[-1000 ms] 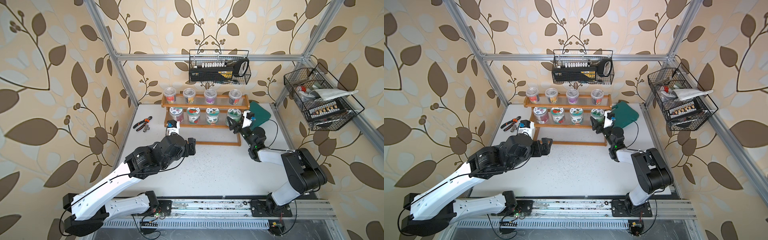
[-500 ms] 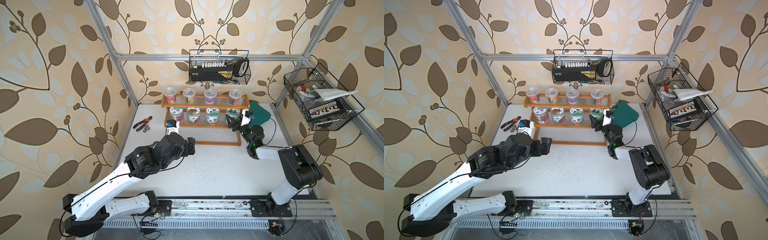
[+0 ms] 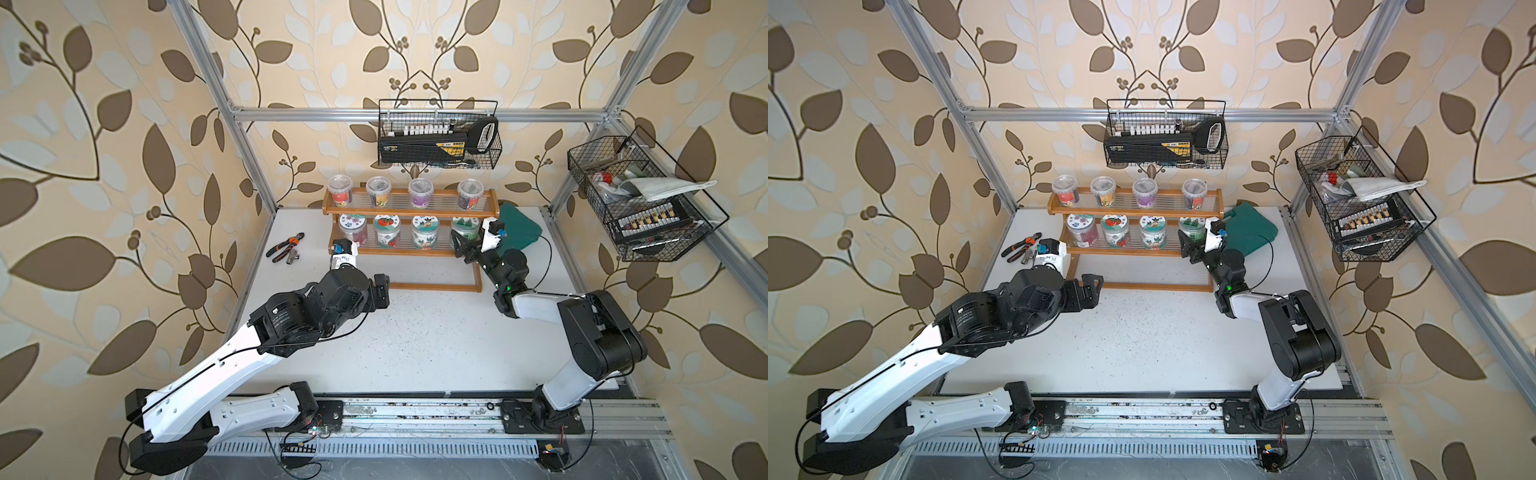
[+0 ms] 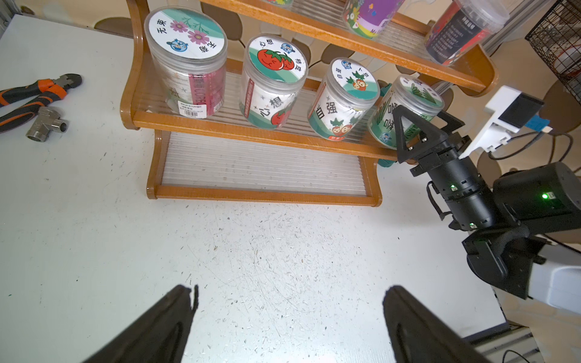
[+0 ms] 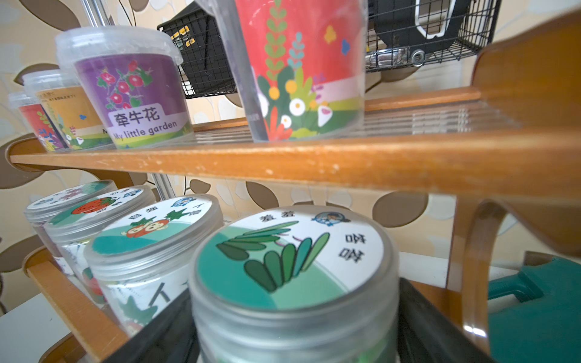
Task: Place the seed container on the shelf
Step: Place the seed jar on the shelf.
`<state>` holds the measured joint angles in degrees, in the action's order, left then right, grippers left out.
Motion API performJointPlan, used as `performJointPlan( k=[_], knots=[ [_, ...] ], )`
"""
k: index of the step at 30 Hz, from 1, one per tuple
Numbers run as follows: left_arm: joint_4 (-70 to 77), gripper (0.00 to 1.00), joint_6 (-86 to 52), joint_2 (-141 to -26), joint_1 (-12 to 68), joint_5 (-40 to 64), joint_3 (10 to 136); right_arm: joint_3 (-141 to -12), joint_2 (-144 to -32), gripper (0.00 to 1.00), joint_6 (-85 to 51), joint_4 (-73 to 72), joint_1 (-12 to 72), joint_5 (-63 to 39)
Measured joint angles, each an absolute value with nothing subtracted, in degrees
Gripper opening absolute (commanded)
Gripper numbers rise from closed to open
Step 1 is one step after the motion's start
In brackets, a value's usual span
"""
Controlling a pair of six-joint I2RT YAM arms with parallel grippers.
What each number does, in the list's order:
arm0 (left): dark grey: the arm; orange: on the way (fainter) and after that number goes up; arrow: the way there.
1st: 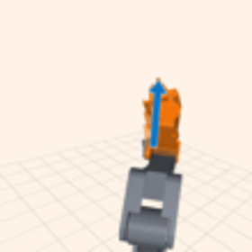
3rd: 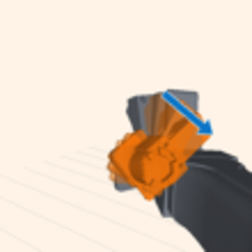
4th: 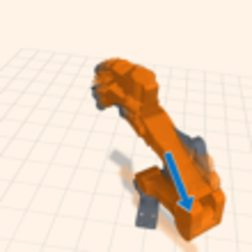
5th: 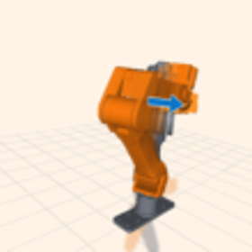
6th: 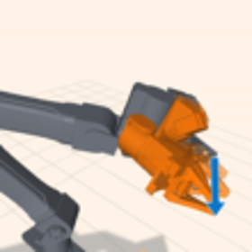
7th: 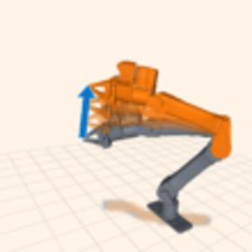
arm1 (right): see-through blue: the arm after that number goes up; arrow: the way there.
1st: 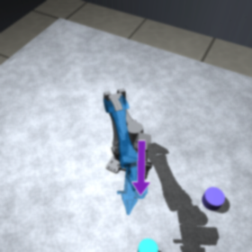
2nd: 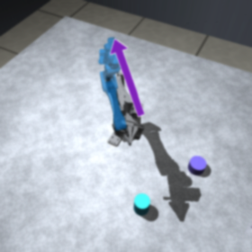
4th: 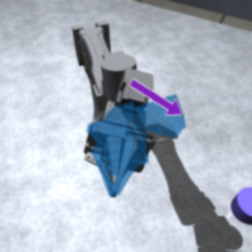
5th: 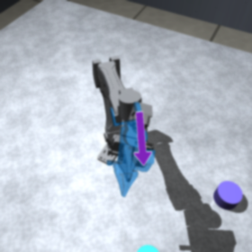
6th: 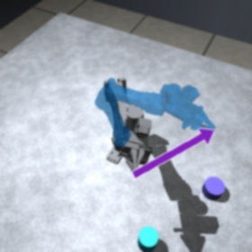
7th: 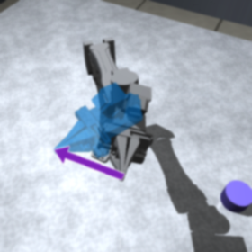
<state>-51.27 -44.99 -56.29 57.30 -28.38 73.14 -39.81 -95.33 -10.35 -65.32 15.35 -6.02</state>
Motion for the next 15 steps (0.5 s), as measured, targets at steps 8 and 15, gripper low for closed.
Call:
performJointPlan(
  k=[8,15],
  knots=[
    [-51.3,0.98,-45.0,-55.5,57.3,-28.4,73.1,-39.7,-95.1,0.92,-10.4,-65.1,15.4,-6.0],
    [-51.3,0.98,-45.0,-55.3,57.3,-28.2,73.1,-38.3,-93.8,0.9,-10.5,-65.0,15.4,-5.8]
  ],
)
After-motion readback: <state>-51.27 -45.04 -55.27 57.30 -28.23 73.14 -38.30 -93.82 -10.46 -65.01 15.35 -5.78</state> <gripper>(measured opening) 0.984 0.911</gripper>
